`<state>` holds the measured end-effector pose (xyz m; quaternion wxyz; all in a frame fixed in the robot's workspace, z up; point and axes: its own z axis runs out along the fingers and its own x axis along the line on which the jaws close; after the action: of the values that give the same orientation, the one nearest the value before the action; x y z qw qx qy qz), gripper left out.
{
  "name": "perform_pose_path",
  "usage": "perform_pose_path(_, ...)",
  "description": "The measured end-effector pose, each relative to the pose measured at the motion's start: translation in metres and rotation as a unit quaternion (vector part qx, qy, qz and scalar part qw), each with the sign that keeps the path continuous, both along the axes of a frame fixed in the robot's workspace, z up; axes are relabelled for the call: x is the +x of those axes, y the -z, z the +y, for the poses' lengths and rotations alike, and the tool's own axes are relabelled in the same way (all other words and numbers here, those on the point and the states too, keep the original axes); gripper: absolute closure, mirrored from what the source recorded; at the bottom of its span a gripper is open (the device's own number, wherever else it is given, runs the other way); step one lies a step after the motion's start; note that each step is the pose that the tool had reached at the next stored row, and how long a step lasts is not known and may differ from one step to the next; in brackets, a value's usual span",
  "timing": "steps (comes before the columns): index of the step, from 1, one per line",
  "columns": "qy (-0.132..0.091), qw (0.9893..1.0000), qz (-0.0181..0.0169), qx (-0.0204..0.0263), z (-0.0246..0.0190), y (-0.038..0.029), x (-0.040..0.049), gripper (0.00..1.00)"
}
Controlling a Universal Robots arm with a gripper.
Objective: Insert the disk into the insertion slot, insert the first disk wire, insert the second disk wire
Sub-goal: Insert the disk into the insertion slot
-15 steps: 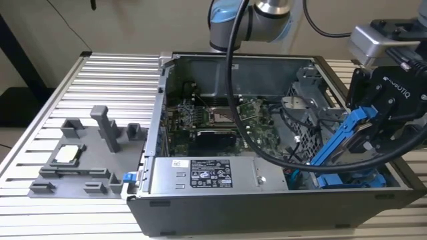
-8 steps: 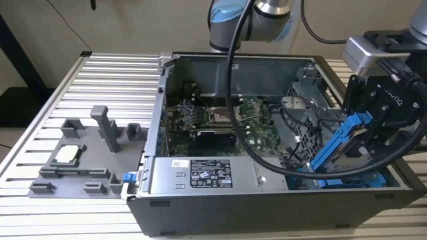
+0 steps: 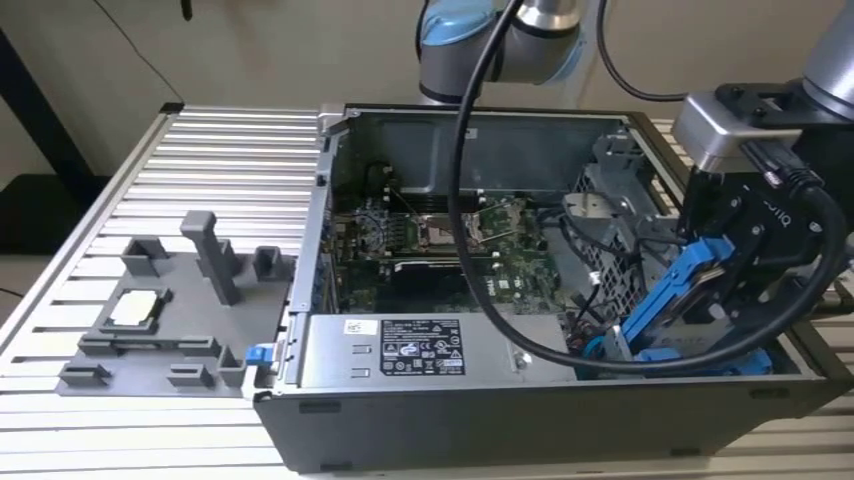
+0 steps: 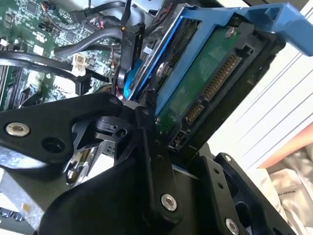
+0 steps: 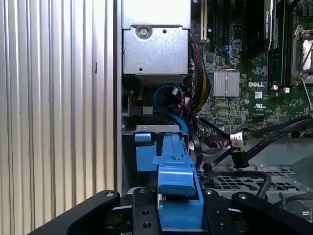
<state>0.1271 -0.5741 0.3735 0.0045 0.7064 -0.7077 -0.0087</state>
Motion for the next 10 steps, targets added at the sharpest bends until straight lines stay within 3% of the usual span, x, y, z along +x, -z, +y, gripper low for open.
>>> perform_pose_path(3,0.0,1.0,-0.0002,-0.0001,-0.0001,0.0004,0.0001,0.67)
perform_pose_path(5,0.0,1.0,0.0,0.0,-0.0001,0.0005,0.0,0.6)
perform_pose_path(7,0.0,1.0,0.0,0.0001,0.0,-0.0011,0.0,0.6)
perform_pose_path(8,0.0,1.0,0.0001,0.0,-0.0001,-0.0027,0.0,0.53)
perform_pose_path(10,0.0,1.0,0.0001,0.0,-0.0001,-0.0044,0.0,0.53)
